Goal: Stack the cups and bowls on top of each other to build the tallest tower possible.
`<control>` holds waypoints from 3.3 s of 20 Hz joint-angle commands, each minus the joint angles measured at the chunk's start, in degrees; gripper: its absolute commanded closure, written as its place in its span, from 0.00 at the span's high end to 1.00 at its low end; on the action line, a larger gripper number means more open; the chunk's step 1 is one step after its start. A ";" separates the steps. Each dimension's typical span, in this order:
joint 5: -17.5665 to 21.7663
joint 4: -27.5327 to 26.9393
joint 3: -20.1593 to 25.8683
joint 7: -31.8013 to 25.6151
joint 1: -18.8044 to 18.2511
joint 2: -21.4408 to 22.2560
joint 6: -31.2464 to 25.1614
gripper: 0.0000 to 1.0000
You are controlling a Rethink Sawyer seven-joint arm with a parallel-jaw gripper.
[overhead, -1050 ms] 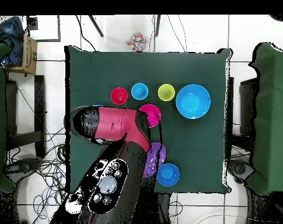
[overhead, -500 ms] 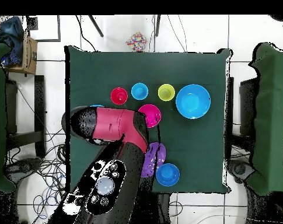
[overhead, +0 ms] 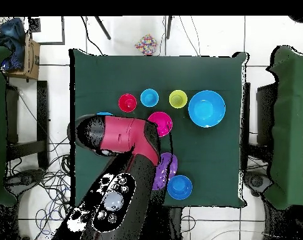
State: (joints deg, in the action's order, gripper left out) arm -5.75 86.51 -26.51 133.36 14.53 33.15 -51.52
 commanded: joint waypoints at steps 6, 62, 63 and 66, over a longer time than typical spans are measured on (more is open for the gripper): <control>-1.06 2.72 2.87 11.25 1.01 -1.63 4.82 1.00; 15.65 29.44 19.66 -5.45 -21.41 17.04 30.59 1.00; 16.70 28.24 18.32 -4.50 -20.04 16.08 29.64 1.00; 18.06 28.11 18.52 -2.60 -19.93 14.24 32.13 1.00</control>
State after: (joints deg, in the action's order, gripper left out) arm 5.95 116.59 -11.34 133.32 -7.32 54.22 -17.85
